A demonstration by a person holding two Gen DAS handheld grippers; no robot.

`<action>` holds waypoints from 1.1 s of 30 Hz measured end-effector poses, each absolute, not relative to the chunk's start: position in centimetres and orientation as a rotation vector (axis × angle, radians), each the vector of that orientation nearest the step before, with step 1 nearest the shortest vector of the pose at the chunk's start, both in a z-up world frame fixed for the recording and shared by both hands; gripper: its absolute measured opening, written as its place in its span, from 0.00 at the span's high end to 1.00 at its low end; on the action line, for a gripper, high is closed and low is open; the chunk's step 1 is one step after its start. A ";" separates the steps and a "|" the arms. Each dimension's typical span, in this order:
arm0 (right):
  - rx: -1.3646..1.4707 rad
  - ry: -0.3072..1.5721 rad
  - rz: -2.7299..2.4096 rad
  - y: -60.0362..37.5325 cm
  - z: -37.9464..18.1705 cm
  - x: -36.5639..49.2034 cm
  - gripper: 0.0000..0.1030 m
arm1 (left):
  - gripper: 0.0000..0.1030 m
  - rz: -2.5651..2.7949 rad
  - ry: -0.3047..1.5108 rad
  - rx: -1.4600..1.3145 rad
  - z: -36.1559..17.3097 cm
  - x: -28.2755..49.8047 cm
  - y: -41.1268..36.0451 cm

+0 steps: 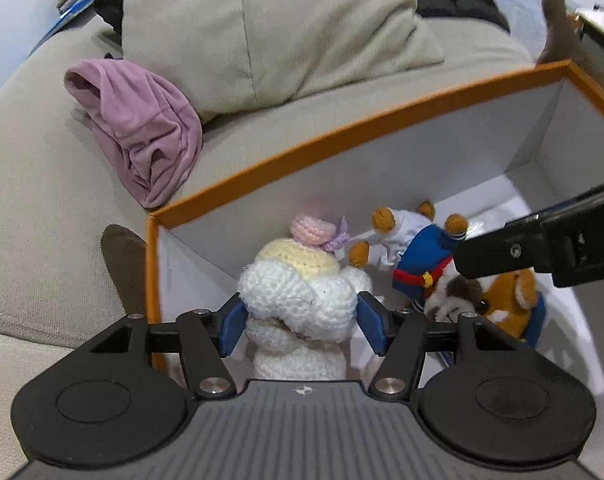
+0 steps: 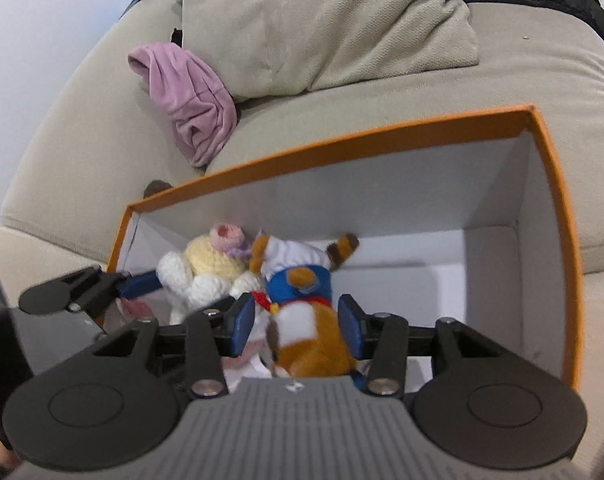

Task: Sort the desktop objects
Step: 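Lower the doll and bear into the box and open both grippers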

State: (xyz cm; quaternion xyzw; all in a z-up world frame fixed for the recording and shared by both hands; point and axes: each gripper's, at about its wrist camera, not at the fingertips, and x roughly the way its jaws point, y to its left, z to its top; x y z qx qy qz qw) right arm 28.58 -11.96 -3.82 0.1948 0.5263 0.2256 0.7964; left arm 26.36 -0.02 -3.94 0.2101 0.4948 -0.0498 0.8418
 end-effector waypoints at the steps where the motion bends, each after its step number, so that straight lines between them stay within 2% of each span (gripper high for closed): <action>1: 0.417 1.137 0.488 -12.0 -3.8 28.6 0.50 | 0.32 -0.114 1.038 0.434 -3.4 26.2 0.1; 6: 0.365 1.161 0.501 -11.1 -4.2 27.6 0.51 | 0.31 -0.130 0.952 0.379 0.2 24.0 1.9; 7: 0.352 1.156 0.496 -10.8 -4.3 27.5 0.53 | 0.31 -0.126 0.927 0.382 0.7 23.5 2.1; 9: 0.343 1.156 0.490 -10.1 -4.5 27.5 0.64 | 0.31 -0.108 0.900 0.392 1.2 23.1 2.2; 11: 0.365 1.161 0.477 -9.7 -4.6 27.5 0.65 | 0.31 -0.104 0.908 0.409 0.9 23.1 2.1; 17: 0.340 1.152 0.449 -8.7 -4.2 27.6 0.66 | 0.32 -0.063 0.856 0.361 2.0 21.1 4.0; 24: 0.290 1.128 0.488 -5.7 -4.0 27.8 0.70 | 0.32 0.016 0.865 0.181 3.4 18.2 8.2; 30: 0.261 1.110 0.480 -6.1 -3.2 27.4 0.67 | 0.32 -0.002 0.848 0.133 4.6 14.5 8.3; 33: 0.214 1.044 0.505 -6.7 -1.3 26.0 0.67 | 0.32 -0.041 0.851 0.094 5.4 12.2 8.0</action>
